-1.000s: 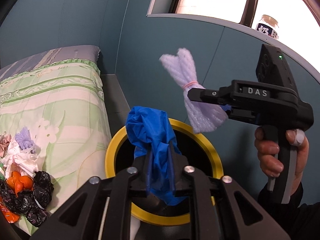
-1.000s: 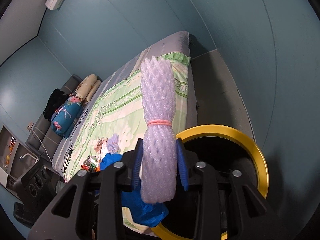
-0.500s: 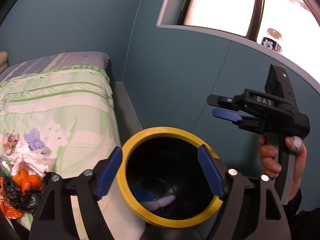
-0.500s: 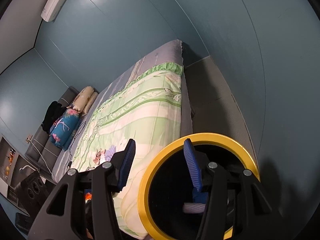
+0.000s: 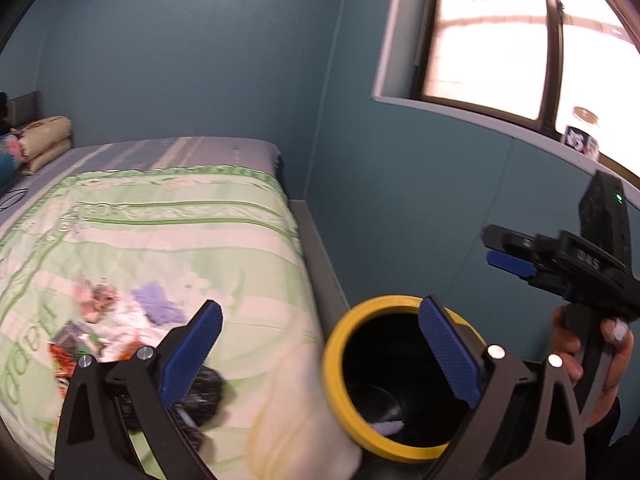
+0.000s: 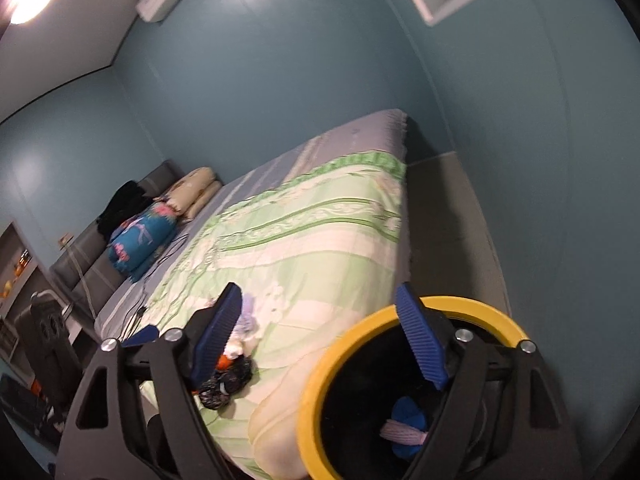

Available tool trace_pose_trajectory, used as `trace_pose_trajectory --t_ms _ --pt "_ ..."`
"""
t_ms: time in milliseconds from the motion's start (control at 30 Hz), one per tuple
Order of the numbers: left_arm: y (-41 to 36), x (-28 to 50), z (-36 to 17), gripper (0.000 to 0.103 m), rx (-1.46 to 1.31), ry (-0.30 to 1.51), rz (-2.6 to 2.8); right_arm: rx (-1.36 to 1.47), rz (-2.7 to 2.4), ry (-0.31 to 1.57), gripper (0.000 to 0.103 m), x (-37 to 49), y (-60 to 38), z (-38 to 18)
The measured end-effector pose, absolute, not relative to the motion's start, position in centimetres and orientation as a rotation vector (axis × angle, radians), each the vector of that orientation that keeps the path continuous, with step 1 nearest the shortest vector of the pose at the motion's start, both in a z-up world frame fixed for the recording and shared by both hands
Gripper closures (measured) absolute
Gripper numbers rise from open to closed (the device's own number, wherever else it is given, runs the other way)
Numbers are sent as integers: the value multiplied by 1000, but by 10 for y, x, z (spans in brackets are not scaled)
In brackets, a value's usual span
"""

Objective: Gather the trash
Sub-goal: 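Grasp the orange wrapper with the left tool while the right tool grasps black bags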

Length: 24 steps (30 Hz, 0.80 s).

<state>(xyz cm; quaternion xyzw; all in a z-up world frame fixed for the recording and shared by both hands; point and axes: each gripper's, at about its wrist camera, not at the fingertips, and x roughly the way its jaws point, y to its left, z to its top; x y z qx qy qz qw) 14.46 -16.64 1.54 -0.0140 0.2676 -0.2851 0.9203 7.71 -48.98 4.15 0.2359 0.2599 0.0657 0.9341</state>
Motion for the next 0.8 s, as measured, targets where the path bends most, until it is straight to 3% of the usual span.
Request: trace_pose_trajectory --t_ms 333,800 --pt "-87 148 31 8 -62 505 -418 381 276 525 17 92 -430 52" --pt "4 145 -1 8 -104 558 -231 256 437 604 15 119 -331 39"
